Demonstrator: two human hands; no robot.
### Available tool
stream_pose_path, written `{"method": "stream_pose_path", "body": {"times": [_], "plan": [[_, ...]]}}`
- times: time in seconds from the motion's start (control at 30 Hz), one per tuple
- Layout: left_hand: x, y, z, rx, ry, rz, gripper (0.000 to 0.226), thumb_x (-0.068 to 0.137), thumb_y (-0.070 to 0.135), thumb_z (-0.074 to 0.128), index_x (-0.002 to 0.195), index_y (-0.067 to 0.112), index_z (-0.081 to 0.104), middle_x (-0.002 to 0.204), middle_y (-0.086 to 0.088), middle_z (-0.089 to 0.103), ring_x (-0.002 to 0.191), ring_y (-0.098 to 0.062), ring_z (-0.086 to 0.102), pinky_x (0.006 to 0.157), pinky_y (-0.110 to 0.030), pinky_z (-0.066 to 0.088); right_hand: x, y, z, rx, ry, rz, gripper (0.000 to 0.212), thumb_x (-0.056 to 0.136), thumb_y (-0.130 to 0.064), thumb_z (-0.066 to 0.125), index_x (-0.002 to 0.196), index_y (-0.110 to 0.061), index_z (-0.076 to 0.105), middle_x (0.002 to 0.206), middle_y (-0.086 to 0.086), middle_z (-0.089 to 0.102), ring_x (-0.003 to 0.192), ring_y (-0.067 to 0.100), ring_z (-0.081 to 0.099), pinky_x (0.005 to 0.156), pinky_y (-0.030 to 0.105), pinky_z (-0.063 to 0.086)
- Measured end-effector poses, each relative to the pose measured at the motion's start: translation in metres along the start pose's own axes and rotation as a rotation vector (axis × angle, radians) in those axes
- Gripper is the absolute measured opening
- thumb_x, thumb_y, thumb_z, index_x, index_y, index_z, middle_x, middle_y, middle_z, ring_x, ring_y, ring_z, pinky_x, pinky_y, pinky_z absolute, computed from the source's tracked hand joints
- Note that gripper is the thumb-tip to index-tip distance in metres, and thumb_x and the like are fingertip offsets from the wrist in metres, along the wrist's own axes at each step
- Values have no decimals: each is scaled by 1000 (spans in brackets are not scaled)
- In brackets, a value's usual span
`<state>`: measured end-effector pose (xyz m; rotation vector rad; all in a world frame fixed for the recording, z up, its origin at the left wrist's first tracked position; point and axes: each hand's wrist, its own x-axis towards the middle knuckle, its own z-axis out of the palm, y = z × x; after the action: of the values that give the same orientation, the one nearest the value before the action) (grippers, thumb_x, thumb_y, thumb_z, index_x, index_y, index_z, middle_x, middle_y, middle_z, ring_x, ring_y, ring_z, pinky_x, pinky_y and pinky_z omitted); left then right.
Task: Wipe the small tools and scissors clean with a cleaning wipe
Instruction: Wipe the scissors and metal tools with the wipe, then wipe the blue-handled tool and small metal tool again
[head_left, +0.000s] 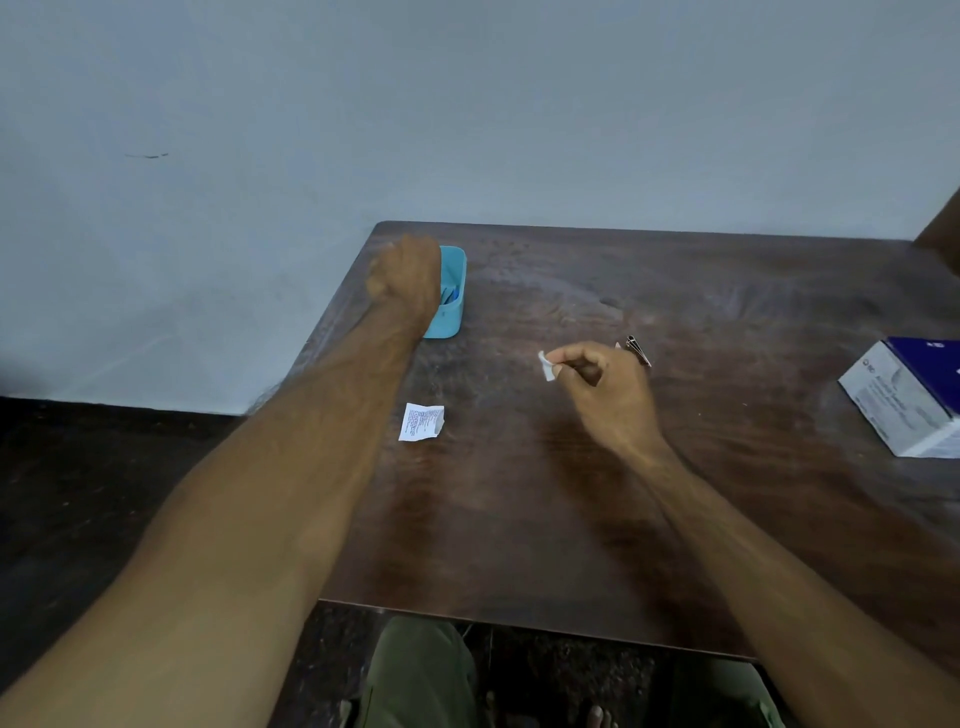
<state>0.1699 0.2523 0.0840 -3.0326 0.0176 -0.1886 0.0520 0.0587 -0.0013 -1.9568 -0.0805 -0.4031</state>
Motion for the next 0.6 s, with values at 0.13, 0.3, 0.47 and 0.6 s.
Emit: {"method": "stream_pose_path", "body": {"times": [0.13,0.3,0.47,0.6], "plan": [[3,4,3,45,-35,23,38,91,13,64,126,1,55,126,-17,60,115,-33,60,90,-37,50,0,1,0,-10,2,9,26,87,-1,61,84,-26,69,86,-22,67,82,-10,64,76,4,44],[4,5,12,55,-28,31,38,91,21,64,125,4,57,128,-15,59,115,-32,59,88,-37,50,0,2,-3,-24,9,10,26,86,0,61,84,-25,70,84,-23,66,80,-8,64,75,7,45],[7,3,12,-58,-26,21,43,94,34,61,124,3,57,125,-16,60,114,-33,59,86,-39,48,-1,0,-5,-5,15,15,24,86,2,60,84,-19,71,83,-24,66,76,-13,62,73,5,44],[5,4,6,-102,61,-5,34,96,29,57,118,3,59,119,-17,63,106,-34,62,81,-38,48,-3,1,-8,9,25,26,21,87,1,60,85,-16,72,83,-24,66,76,-12,62,71,4,43]]}}
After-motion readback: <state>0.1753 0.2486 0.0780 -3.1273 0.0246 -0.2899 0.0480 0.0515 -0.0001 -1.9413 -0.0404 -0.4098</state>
